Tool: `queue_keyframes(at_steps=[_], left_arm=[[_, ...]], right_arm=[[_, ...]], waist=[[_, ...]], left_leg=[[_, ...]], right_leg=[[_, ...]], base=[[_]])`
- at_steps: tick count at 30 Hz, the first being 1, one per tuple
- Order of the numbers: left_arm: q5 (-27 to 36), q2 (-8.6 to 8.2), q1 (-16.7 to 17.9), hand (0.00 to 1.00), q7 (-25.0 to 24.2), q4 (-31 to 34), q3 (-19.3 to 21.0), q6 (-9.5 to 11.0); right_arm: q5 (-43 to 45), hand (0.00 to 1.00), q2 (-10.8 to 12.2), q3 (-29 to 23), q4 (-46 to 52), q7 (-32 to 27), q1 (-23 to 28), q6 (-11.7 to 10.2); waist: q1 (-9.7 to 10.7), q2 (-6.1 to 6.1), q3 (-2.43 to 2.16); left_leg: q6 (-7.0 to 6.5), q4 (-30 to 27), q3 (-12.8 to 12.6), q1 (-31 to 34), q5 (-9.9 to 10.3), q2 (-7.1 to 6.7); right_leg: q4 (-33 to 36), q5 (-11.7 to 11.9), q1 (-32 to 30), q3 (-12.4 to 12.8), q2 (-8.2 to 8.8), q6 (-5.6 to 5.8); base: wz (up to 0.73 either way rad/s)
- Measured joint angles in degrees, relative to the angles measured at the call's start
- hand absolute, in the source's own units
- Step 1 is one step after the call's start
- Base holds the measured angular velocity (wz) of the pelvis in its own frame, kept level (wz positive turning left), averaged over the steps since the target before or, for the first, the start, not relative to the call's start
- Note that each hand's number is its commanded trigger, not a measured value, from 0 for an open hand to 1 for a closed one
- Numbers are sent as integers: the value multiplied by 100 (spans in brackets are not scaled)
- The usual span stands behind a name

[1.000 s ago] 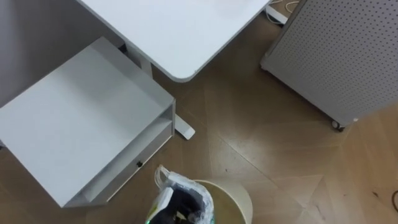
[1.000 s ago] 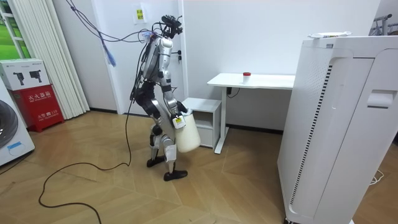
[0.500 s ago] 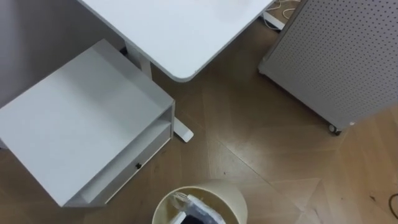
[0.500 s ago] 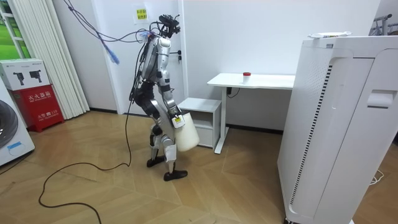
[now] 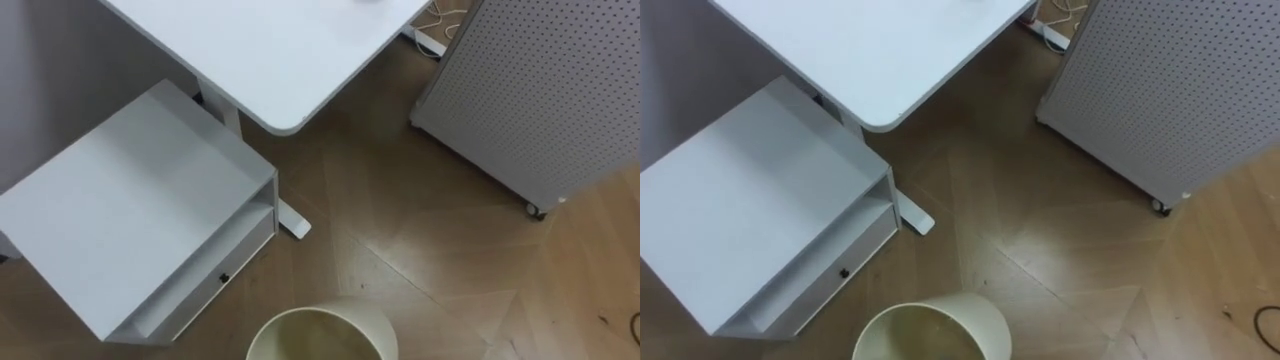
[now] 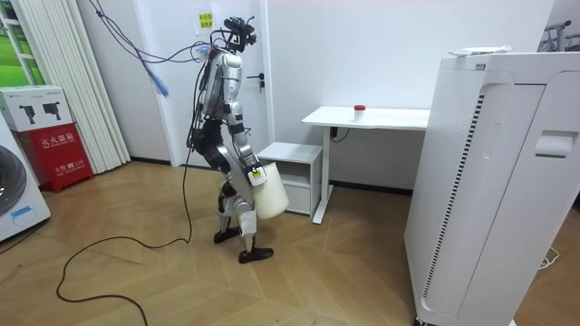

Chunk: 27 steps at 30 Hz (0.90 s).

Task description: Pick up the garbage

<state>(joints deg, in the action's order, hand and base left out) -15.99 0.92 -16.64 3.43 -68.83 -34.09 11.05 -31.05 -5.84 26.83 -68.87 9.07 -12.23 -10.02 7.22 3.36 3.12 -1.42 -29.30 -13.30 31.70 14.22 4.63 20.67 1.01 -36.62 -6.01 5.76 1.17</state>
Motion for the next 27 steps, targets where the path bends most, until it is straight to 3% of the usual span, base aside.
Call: queue_keyframes(at_steps=[8, 10, 15, 18, 20, 21, 22, 23, 24, 25, 27], left_arm=[[-232, 94, 27, 0, 87, 87, 12, 40], [-240, 231, 40, 0, 110, 396, 46, 79], [-626, 346, 155, 0, 342, 1075, 367, 273], [-808, 550, 350, 0, 488, 1770, 529, 441], [-875, 614, 527, 0, 612, 2156, 793, 471], [-908, 654, 701, 0, 729, 2403, 982, 546], [-1048, 666, 786, 0, 833, 2516, 1150, 584], [-1168, 682, 817, 0, 923, 2587, 1251, 584], [-1179, 693, 847, 0, 973, 2624, 1295, 593], [-1162, 702, 951, 0, 1030, 2764, 1426, 603], [-1159, 826, 1147, 0, 1171, 3167, 1579, 609]], right_arm=[[-15, 100, -26, -361, -118, 41, 96, -6], [-18, 100, -41, -551, -120, 28, 164, -41], [-59, 100, -147, -1026, -17, 19, 472, -66], [-24, 100, -209, -1236, 44, -16, 620, -99], [-16, 100, -231, -1378, 41, -19, 684, -97], [-17, 100, -245, -1478, 65, -21, 760, -99], [-3, 100, -269, -1546, 96, -24, 852, -103], [12, 100, -292, -1669, 112, -30, 938, -103], [5, 100, -309, -1728, 110, -42, 996, -109], [-1, 100, -356, -1809, 64, -37, 1098, -124], [-13, 100, -409, -1798, -19, -39, 1166, -138]], waist=[[-4, -139, -40], [3, -180, -41], [31, -229, -60], [18, -237, -80], [1, -245, -93], [-44, -258, -124], [-133, -303, -154], [-141, -329, -163], [-144, -324, -167], [-144, -298, -185], [-157, -221, -203]], left_leg=[[-14, 28, -96, -345, 11, -12], [-23, 51, -149, -488, 18, -15], [-27, 201, -267, -1061, 97, -37], [-69, 205, -458, -1422, 180, -23], [-89, 297, -688, -1701, 223, 9], [-98, 390, -938, -1912, 266, 118], [-66, 422, -1325, -2137, 331, 297], [-12, 540, -1609, -2405, 324, 381], [2, 655, -1740, -2570, 315, 381], [115, 812, -1954, -2877, 264, 362], [237, 722, -1961, -3087, 333, 332]], right_leg=[[-1, 1, 276, 89, 3, 18], [-5, 4, 381, 137, -3, 25], [-103, -27, 881, 231, -10, 91], [-109, -11, 1115, 442, -86, 130], [-164, 29, 1290, 426, -92, 133], [-200, 66, 1419, 313, -95, 101], [177, -178, 1497, -119, -38, -103], [729, -649, 1683, -570, 107, -131], [928, -858, 1823, -699, 184, -110], [1147, -1201, 2128, -827, 297, -45], [1000, -1451, 2313, -810, 262, -93]], base=[[-4], [-13], [-12], [-38], [-60], [-77], [-73], [-42], [-14], [-20], [-30]])
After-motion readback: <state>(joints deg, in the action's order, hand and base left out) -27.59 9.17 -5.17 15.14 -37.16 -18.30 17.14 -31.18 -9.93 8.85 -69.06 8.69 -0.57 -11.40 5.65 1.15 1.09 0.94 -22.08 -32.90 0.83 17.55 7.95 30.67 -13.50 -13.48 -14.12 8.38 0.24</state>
